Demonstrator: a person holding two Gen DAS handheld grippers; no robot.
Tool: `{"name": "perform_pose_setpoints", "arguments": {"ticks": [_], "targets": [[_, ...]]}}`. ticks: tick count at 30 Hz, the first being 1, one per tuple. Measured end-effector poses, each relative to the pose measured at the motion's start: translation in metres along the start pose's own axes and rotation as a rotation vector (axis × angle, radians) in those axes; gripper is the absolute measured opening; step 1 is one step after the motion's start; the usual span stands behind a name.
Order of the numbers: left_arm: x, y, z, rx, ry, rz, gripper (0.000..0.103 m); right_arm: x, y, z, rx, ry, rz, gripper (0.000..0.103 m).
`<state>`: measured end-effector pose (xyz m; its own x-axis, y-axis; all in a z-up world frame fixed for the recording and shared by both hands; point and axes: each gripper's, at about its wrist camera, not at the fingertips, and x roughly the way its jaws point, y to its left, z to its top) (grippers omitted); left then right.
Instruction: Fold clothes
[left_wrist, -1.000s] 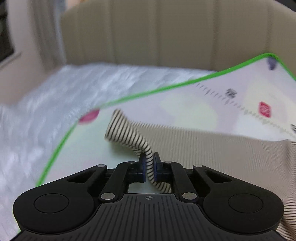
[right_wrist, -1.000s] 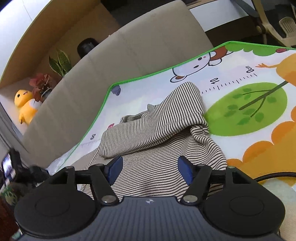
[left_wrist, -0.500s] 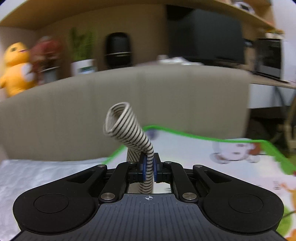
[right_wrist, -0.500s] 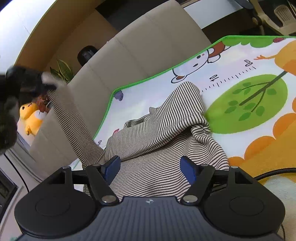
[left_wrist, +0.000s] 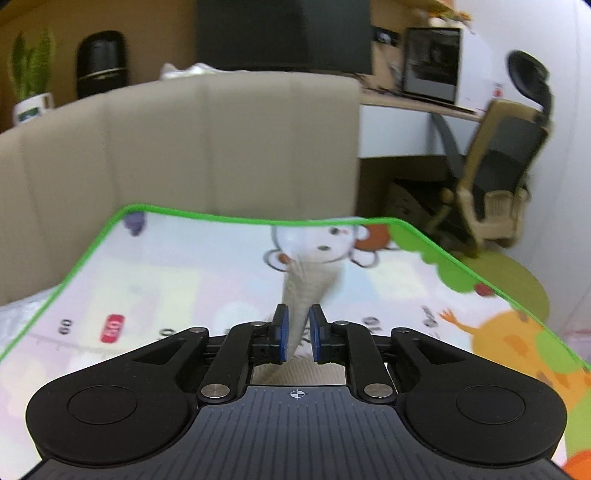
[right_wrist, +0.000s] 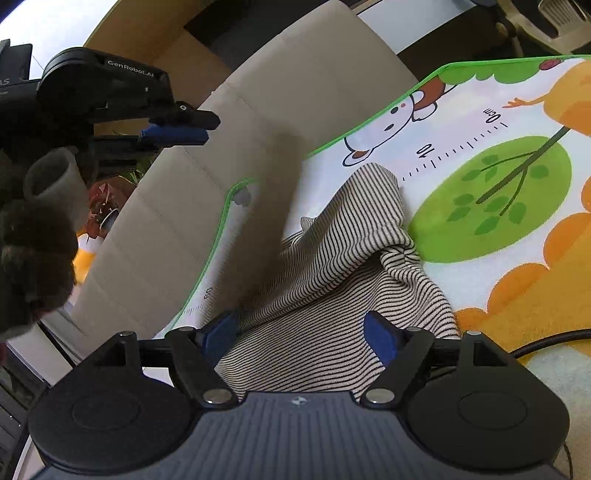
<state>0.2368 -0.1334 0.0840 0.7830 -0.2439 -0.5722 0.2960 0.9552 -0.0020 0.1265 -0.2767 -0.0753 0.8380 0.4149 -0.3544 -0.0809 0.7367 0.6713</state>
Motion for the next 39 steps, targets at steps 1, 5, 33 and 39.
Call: {"name": "perform_pose_setpoints", "arguments": {"ticks": [1,5,33,39], "targets": [[0.0,-0.001,-0.001,0.002,-0.004,-0.003,0.019,0.0,0.0,0.0,0.002,0.0,0.002,0.078],[-0.007,0.018,-0.013,-0.046,-0.01,0.003,0.042,-0.002,-0.001,0.0,0.009,-0.001,0.008,0.079],[0.03,0.168,-0.168,-0.214,0.242,0.148,0.063,0.045,0.035,-0.016,-0.285,0.194,-0.198,0.097],[0.024,0.172,-0.172,-0.251,0.29,0.181,0.064,0.048,0.038,-0.016,-0.315,0.231,-0.19,0.097]]}}
